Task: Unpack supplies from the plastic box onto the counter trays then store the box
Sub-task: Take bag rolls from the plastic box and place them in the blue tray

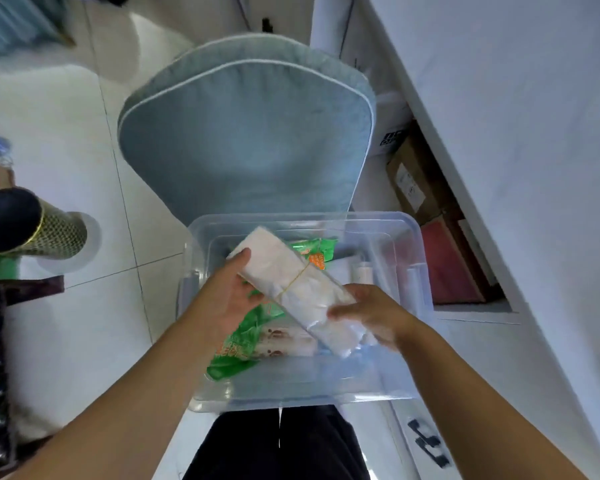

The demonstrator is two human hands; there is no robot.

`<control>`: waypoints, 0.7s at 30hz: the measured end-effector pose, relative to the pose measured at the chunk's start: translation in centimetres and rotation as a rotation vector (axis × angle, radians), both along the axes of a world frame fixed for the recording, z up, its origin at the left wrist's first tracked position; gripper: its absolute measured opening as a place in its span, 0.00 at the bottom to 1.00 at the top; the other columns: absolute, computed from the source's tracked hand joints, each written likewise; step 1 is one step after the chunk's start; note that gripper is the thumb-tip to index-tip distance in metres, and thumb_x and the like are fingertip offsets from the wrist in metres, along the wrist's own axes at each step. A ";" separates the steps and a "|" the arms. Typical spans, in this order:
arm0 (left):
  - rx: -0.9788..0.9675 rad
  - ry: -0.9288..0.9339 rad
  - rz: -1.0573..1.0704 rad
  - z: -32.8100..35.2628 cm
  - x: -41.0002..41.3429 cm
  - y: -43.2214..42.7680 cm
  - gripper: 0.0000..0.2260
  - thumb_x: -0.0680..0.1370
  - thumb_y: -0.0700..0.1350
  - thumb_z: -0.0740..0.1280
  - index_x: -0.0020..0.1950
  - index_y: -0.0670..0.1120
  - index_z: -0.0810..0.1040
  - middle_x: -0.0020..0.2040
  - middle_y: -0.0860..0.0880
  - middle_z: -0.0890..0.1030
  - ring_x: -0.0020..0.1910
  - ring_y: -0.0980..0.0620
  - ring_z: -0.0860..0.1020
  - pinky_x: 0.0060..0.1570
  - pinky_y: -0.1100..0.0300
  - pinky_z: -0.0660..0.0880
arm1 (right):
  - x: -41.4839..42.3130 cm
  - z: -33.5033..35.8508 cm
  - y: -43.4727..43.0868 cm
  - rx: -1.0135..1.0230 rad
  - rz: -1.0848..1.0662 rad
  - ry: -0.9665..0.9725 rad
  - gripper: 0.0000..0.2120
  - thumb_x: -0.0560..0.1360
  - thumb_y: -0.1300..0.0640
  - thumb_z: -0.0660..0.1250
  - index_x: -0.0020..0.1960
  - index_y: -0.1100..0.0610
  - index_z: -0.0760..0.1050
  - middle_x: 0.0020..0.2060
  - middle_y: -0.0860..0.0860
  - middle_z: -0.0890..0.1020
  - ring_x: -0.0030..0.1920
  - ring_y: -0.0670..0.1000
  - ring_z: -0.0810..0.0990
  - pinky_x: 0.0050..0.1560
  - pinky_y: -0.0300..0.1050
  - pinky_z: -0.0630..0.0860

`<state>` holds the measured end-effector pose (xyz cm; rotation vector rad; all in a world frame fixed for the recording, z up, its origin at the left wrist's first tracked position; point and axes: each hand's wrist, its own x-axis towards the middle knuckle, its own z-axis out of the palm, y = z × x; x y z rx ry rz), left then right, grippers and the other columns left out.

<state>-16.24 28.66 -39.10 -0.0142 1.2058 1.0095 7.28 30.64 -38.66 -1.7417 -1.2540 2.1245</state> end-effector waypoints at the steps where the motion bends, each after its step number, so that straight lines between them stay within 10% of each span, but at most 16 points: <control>1: 0.002 -0.053 0.013 1.1 0.7 -0.4 0.10 0.77 0.48 0.63 0.57 0.47 0.75 0.50 0.47 0.82 0.52 0.48 0.78 0.55 0.48 0.74 | -0.2 1.3 -0.9 -0.004 -0.065 0.027 0.09 0.60 0.62 0.75 0.41 0.58 0.82 0.36 0.53 0.84 0.37 0.51 0.83 0.38 0.40 0.78; 9: 0.145 0.009 -0.077 9.2 6.4 -0.7 0.05 0.80 0.45 0.60 0.52 0.49 0.75 0.43 0.51 0.85 0.38 0.55 0.83 0.33 0.61 0.76 | 1.3 9.9 -8.3 0.177 -0.412 -0.034 0.08 0.65 0.60 0.75 0.44 0.54 0.82 0.36 0.47 0.85 0.39 0.47 0.84 0.41 0.37 0.78; 17: 0.278 0.018 -0.337 17.8 14.1 -0.3 0.18 0.79 0.48 0.61 0.66 0.42 0.72 0.61 0.42 0.78 0.60 0.45 0.77 0.59 0.50 0.73 | 8.5 18.9 -16.6 0.566 -0.677 -0.414 0.09 0.71 0.60 0.70 0.44 0.46 0.79 0.41 0.47 0.85 0.40 0.41 0.82 0.42 0.32 0.78; 21: 0.392 -0.024 -0.479 21.9 21.0 -2.1 0.13 0.79 0.47 0.61 0.61 0.43 0.75 0.53 0.46 0.82 0.50 0.51 0.81 0.45 0.58 0.79 | 12.8 23.4 -22.2 0.695 -0.816 -0.542 0.10 0.72 0.60 0.69 0.43 0.44 0.79 0.41 0.45 0.85 0.43 0.42 0.83 0.46 0.35 0.79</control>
